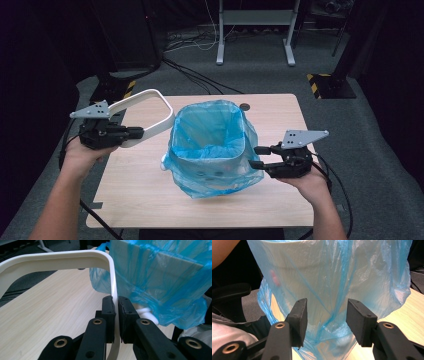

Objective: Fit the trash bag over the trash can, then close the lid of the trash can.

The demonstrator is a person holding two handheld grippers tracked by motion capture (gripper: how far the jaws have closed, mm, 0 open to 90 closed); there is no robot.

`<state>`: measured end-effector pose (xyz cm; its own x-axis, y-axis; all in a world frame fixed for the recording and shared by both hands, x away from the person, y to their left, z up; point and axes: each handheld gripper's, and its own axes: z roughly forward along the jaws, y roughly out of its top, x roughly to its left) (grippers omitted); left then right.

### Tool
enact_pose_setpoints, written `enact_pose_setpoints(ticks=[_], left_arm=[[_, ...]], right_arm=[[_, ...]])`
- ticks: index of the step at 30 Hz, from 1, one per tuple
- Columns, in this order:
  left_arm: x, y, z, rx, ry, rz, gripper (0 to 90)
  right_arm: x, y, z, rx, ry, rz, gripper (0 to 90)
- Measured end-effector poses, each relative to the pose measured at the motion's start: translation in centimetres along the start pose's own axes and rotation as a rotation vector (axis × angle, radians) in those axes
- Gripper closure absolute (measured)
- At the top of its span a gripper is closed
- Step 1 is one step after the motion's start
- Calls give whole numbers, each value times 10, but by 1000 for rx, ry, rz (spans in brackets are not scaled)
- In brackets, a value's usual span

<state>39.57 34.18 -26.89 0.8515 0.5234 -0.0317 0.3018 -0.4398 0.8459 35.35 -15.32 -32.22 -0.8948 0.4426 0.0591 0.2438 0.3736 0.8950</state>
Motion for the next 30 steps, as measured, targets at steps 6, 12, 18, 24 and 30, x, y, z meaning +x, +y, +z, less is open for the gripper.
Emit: enact_pose_setpoints(ticks=[6,12,18,24,30], left_arm=[[-4,12,-6,-17,-10,17,838],[-6,21,-10,-15,-4,34,838],[-8,30,-14,-30,0,50,838],[-12,42,-17,-45,-14,70,839],[-19,53,-13,-40,-40,94,839]], right_arm=[[0,0,0,0,0,0,507],[0,0,1,0,1,-1,508],[0,0,1,0,0,-1,508],[0,0,0,0,-1,1,509],[0,0,1,-1,-1,-3,509]])
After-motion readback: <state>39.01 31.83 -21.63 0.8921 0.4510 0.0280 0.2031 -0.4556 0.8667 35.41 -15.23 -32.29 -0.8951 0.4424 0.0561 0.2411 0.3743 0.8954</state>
